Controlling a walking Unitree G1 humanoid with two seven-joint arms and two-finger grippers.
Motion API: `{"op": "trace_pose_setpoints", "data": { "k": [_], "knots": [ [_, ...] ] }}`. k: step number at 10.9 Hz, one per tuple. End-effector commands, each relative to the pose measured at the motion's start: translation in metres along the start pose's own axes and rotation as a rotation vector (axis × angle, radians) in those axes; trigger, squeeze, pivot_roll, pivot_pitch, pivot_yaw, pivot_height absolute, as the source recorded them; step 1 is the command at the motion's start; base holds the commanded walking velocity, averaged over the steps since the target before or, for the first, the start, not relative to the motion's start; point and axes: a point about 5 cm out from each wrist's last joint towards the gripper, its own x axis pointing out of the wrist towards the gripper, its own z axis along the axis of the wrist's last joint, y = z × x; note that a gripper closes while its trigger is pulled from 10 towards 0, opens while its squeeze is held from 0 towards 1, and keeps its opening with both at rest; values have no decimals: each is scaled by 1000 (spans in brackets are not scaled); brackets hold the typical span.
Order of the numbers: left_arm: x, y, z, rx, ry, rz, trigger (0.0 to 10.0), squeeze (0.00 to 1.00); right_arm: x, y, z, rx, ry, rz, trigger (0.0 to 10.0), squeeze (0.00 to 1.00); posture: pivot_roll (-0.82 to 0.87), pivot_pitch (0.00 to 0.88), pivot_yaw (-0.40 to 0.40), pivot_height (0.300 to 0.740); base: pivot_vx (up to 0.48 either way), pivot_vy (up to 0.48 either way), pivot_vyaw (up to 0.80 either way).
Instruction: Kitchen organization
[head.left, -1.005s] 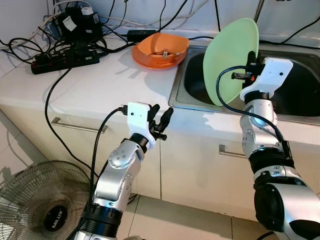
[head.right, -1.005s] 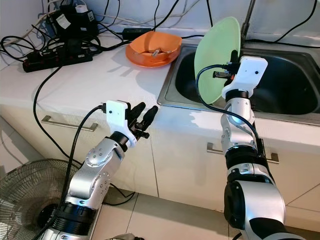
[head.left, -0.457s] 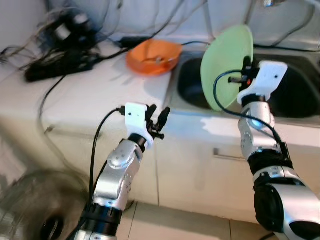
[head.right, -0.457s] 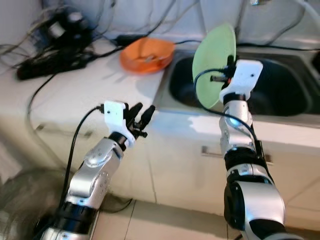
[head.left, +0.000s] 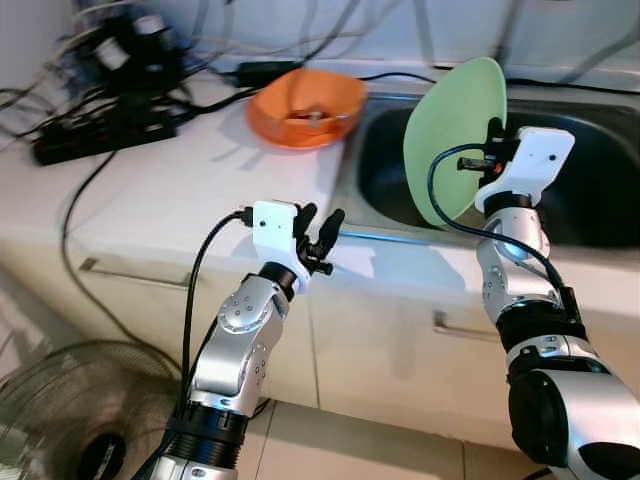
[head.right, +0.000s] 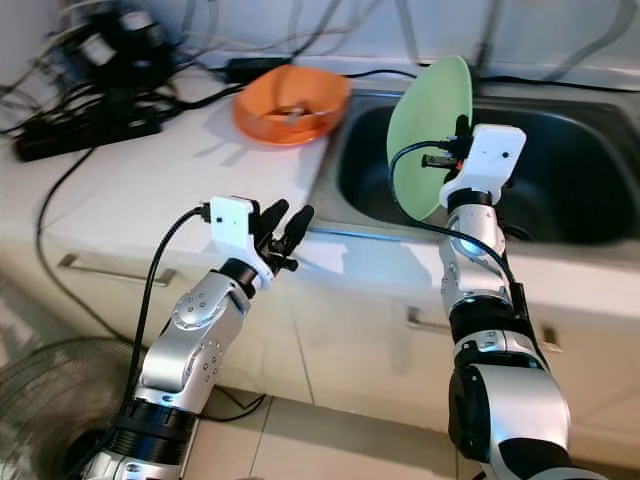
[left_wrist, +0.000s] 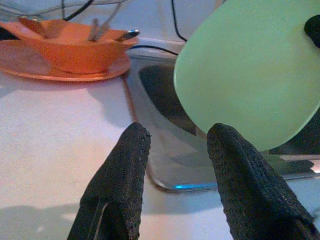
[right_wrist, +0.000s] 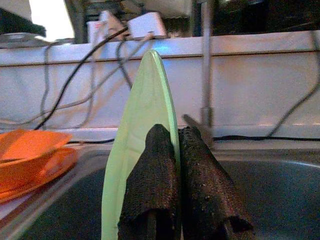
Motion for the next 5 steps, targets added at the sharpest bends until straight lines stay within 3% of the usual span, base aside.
{"op": "trace_pose_setpoints", "data": {
  "k": [1,3,5],
  "knots": [
    [0,1,0,8,1,5,10000,0,4,3,7,10,-27,8,10000,0,105,0,68,740,277,0,0],
    [1,0,-1,8,2,0,10000,0,4,4,6,12,-24,9,10000,0,102,0,69,740,287,0,0],
    [1,0,0,7,0,0,10000,0,3,4,6,21,-24,12,10000,0,101,0,68,740,457,0,0]
  ]
}}
